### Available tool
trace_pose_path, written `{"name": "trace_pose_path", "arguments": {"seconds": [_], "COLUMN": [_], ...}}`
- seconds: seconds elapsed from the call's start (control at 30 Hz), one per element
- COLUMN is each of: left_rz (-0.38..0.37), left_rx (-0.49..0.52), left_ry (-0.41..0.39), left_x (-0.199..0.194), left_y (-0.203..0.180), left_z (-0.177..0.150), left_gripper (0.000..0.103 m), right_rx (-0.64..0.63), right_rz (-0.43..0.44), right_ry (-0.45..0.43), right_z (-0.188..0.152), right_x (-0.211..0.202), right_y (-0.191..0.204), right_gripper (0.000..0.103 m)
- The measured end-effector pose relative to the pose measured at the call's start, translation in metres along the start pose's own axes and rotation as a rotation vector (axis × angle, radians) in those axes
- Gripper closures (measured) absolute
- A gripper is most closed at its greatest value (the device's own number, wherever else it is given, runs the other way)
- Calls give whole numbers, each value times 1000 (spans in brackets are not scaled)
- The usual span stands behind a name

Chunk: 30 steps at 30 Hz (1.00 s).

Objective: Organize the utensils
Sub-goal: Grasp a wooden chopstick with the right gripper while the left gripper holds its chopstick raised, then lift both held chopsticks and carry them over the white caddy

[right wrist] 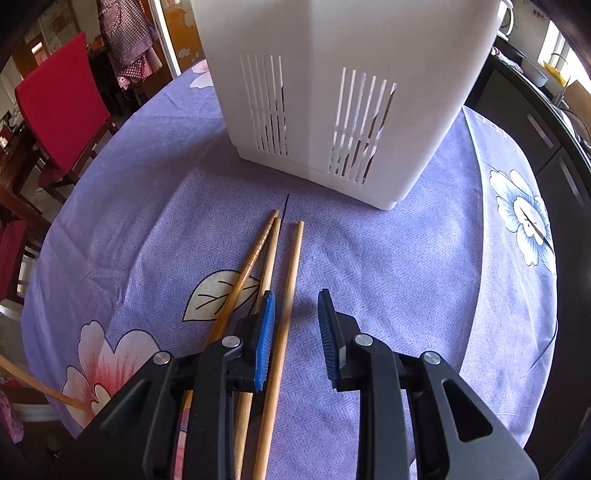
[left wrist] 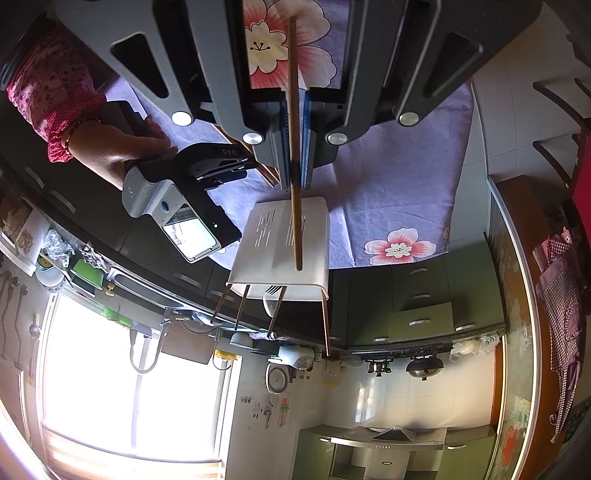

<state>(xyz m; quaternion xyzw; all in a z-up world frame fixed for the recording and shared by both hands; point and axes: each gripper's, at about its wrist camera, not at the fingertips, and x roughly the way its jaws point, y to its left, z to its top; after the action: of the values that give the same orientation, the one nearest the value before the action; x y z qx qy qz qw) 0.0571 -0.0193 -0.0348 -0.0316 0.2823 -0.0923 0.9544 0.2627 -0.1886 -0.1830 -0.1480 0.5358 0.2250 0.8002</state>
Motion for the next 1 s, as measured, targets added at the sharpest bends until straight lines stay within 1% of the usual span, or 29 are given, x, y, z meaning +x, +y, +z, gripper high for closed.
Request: {"name": "trace_pose_path", "arguments": {"seconds": [0.2, 0.23, 0.27, 0.3, 0.37, 0.47, 0.57, 0.73, 0.83, 1.0], "left_rz": [-3, -3, -2, -3, -4, -6, -11, -14, -11, 1], "left_rx": [4, 4, 4, 3, 2, 5, 12, 14, 19, 27], "left_ry": [2, 3, 3, 3, 3, 4, 8, 10, 9, 5], "left_x": [0, 0, 0, 0, 0, 0, 1, 0, -2, -6], "left_y": [-1, -1, -1, -1, -2, -2, -3, -5, -6, -8], "left_z": [0, -1, -1, -1, -1, -1, -1, 0, 0, -1], "left_gripper": [97, 97, 97, 97, 97, 97, 97, 98, 97, 97], "right_rx": [4, 0, -3, -1, 4, 31, 54, 92, 117, 178], "right_rz": [16, 14, 15, 15, 5, 23, 35, 60, 78, 83], "right_ry": [14, 14, 14, 15, 5, -33, -91, -239, -341, -498], "right_z": [7, 7, 7, 6, 5, 3, 2, -14, -33, -78], "right_x": [5, 5, 5, 4, 1, -10, -33, -89, -126, -175], "right_y": [1, 1, 2, 3, 1, -5, -11, -22, -28, -40], "right_gripper": [79, 81, 92, 96, 96, 96, 96, 96, 96, 96]}}
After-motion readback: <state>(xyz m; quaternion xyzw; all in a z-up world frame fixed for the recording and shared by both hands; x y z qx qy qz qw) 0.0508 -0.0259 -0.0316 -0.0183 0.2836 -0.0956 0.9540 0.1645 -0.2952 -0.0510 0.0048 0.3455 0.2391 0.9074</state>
